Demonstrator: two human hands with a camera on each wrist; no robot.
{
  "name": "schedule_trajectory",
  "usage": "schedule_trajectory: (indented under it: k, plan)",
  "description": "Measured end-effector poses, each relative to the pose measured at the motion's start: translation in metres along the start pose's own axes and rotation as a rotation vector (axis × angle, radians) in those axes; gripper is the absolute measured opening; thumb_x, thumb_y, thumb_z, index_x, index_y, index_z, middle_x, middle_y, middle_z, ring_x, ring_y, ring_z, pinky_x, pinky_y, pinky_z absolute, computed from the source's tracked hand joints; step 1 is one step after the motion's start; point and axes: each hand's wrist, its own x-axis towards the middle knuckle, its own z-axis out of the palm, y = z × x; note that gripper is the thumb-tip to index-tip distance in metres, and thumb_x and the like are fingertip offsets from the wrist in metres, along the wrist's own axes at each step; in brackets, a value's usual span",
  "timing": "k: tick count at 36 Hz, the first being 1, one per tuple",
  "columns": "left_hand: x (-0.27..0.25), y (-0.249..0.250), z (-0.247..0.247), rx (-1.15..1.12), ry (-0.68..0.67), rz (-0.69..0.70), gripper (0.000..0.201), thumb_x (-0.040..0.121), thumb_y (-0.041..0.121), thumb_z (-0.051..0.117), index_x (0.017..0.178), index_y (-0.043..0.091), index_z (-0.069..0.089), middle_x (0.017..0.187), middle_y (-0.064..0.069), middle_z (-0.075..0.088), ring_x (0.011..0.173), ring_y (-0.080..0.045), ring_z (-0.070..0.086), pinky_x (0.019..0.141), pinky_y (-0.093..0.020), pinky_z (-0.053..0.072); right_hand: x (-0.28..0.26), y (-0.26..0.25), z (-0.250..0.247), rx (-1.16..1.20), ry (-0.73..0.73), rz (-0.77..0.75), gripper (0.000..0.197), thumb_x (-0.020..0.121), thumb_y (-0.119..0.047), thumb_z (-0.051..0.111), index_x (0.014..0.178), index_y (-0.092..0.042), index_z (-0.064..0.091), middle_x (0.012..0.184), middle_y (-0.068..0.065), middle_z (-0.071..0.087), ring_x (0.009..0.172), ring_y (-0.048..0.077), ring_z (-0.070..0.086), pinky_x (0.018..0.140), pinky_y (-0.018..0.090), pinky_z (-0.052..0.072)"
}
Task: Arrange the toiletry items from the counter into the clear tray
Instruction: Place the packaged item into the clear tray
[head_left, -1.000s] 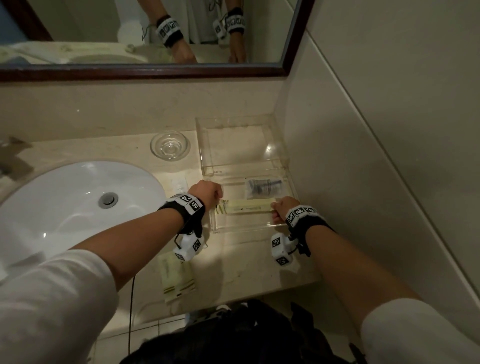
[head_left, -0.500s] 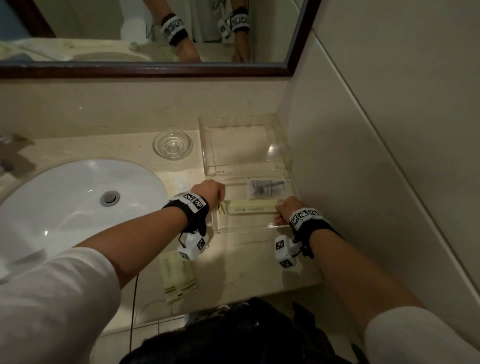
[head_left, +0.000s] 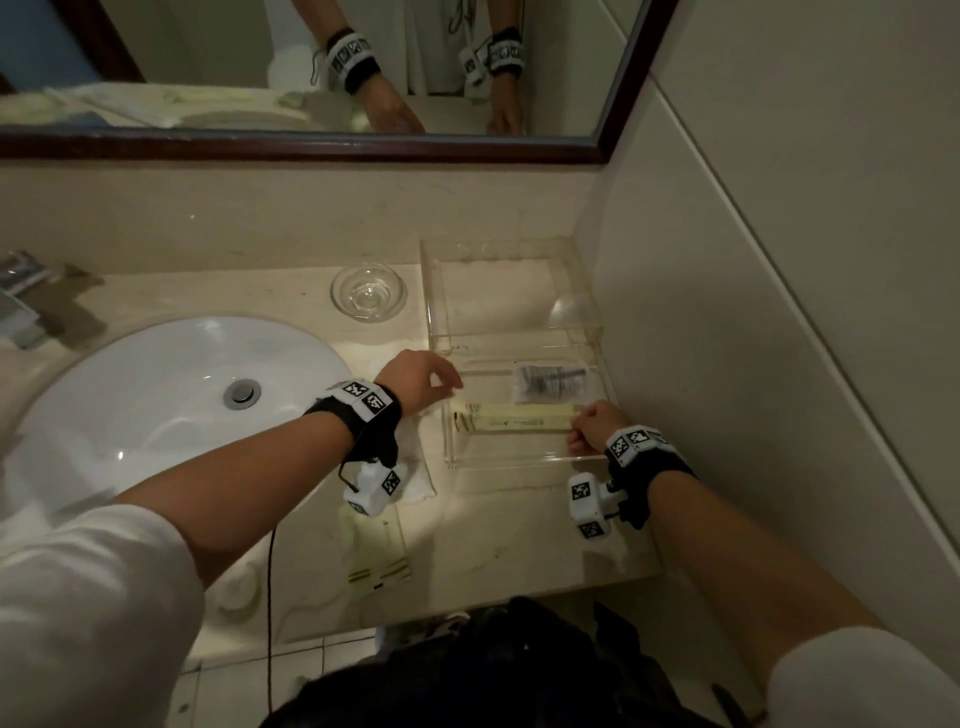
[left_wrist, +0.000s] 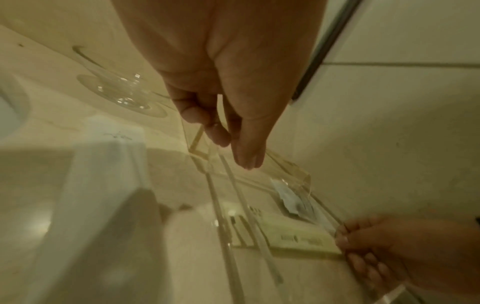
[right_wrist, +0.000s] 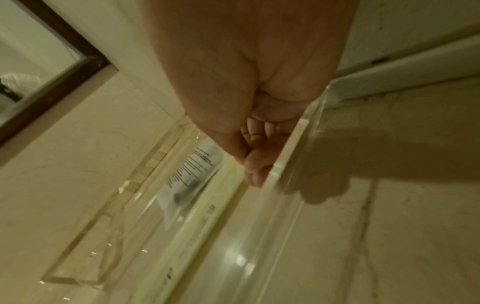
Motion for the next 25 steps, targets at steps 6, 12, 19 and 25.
schedule_trajectory:
  k: [6,12,19,25]
  plan:
    - [-0.014,-0.021,-0.018,-0.056,0.085,-0.070,0.020,0.086,0.008,0.062,0.103,0.014,0.070,0.105,-0.005,0.067,0.076,-0.013,0.054,0.076,-0.022,0.042,0.008,-0.014,0.004,-0.151,0.220,0.022,0.024,0.084,-0.016,0.055,0.092,0.006,0.060,0.080,0.020,0.068,0.069,0.032,0.066,0.067,0.040,0.056]
    - [-0.024,-0.043,-0.026,-0.039,0.091,-0.166,0.022,0.085,0.006,0.060,0.106,0.012,0.067,0.109,-0.009,0.062,0.084,-0.022,0.059,0.080,-0.026,0.044,-0.023,-0.053,0.016,-0.483,0.170,-0.116,0.025,0.091,-0.024,0.052,0.079,-0.002,0.058,0.094,0.020,0.064,0.089,0.033,0.064,0.066,0.028,0.043]
    - [-0.026,-0.065,-0.027,0.006,0.036,-0.255,0.031,0.085,0.013,0.063,0.116,0.010,0.061,0.120,-0.014,0.054,0.102,-0.028,0.058,0.090,-0.032,0.044,-0.049,-0.074,0.060,-0.675,-0.153,-0.307,0.034,0.093,-0.030,0.051,0.099,-0.001,0.065,0.094,0.013,0.072,0.073,0.022,0.061,0.072,0.033,0.052]
    - [-0.023,-0.076,-0.028,0.034,0.001,-0.304,0.051,0.083,0.029,0.067,0.129,0.016,0.051,0.132,-0.014,0.047,0.116,-0.031,0.051,0.102,-0.040,0.040,-0.067,-0.084,0.106,-0.860,-0.162,-0.595,0.028,0.084,-0.041,0.064,0.096,-0.016,0.062,0.098,0.004,0.062,0.093,0.021,0.058,0.076,0.028,0.043]
